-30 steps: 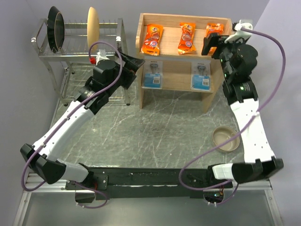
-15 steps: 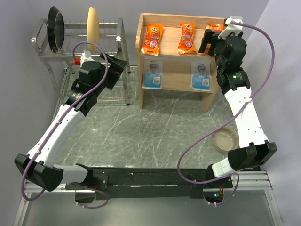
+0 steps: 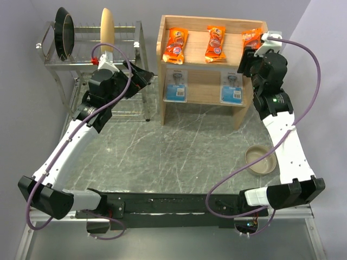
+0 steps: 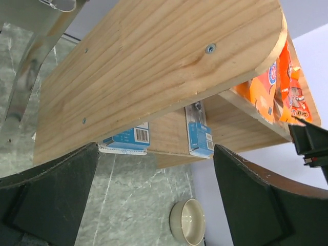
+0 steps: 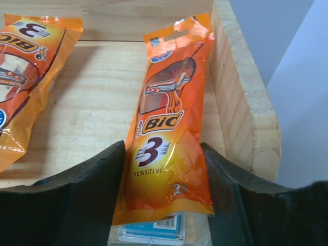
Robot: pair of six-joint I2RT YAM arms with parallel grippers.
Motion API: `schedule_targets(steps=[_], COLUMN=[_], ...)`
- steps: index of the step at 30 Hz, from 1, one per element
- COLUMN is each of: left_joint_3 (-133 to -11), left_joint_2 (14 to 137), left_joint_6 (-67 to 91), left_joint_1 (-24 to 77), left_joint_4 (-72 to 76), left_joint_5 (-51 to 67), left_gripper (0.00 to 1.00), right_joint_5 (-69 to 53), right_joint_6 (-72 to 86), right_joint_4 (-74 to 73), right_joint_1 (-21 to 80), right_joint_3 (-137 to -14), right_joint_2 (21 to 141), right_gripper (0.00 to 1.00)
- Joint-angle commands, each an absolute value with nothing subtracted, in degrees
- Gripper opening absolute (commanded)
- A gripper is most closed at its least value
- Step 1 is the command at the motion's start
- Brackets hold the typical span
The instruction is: Place and organize the shaving razors onto the shelf
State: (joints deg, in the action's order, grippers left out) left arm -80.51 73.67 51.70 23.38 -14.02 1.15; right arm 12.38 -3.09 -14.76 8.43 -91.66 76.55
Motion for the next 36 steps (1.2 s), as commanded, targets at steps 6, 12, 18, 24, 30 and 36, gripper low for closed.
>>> schedule_targets(steps=[6, 12, 18, 24, 30, 36], left_joint_3=[-78.8, -80.9, -82.9, -85.6, -100.9, -117.9], left_joint_2=[72.9, 74.6, 76.3, 78.0, 83.4, 91.6], left_joint_6=[43.9, 44.6, 39.9, 33.1, 5.7, -17.6], left_joint_1=[23.3, 23.3, 23.3, 23.6, 26.2, 27.9], left_joint_4=[-3.0, 5.2, 19.0, 19.7, -13.0, -39.7], left_joint_5=[11.1, 22.5, 45.0, 60.4, 66.9, 65.6], left_gripper=[0.99, 1.0, 0.99, 0.96, 0.97, 0.99], right_joint_5=[6.6, -7.5, -22.0, -34.8, -43.2, -48.2], right_joint_6=[-6.6, -8.1, -19.0, -31.2, -49.2, -69.3], right_joint_4=[-16.3, -15.0, -23.4, -37.9, -49.1, -64.4], right_joint_1=[7.9, 7.6, 7.0, 7.0, 7.1, 7.3], right_joint_3=[-85.7, -81.6, -82.0, -83.0, -85.1, -93.0], right_joint_2=[68.7, 60.5, 51.9, 46.2, 46.1, 52.5], right_gripper=[0.38, 0.24, 0.29, 0.38, 0.41, 0.41])
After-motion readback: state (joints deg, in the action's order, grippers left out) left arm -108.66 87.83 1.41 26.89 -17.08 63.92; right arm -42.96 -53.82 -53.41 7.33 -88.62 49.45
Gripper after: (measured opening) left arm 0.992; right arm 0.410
